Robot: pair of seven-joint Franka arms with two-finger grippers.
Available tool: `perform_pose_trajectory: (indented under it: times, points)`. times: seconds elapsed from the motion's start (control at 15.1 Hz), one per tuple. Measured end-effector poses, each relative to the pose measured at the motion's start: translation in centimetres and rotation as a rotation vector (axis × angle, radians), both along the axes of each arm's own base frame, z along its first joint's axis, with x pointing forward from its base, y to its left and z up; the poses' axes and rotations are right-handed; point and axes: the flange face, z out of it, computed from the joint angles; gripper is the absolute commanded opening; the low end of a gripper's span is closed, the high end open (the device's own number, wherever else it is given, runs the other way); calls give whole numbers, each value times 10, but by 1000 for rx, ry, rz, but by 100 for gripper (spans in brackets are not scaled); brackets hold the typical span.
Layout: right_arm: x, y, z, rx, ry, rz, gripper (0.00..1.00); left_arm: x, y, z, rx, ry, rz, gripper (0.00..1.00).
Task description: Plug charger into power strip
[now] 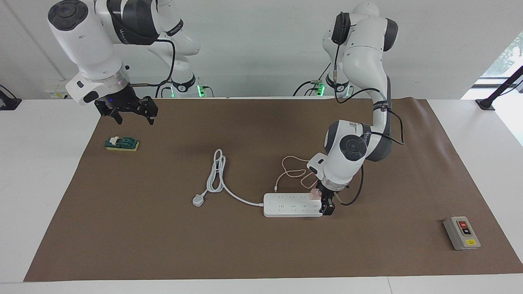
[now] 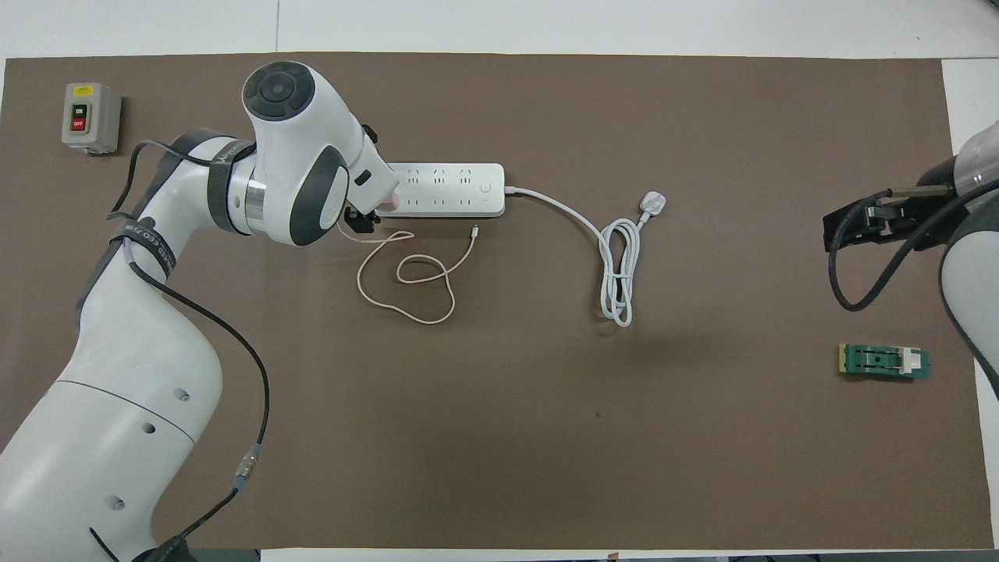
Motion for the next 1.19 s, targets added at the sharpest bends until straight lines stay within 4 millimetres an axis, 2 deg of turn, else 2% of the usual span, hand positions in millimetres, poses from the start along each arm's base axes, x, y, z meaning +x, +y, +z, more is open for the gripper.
perform_pose_trajectory:
  times: [0.26,0.4,0.73,0.93,1.19]
  points:
    - [0,0,0,0,0,0,100,-3,-2,11,-66,41,116,100]
    - [0,0,0,0,0,0,100,-6,-3,24,-86,69,201,100]
    - [0,0,0,0,0,0,100,-18,-5,62,-128,129,278,100]
    - [0,0,0,0,0,0,100,-23,6,94,-146,151,383,100]
    - [0,0,0,0,0,0,100,-38,42,160,-138,201,556,100]
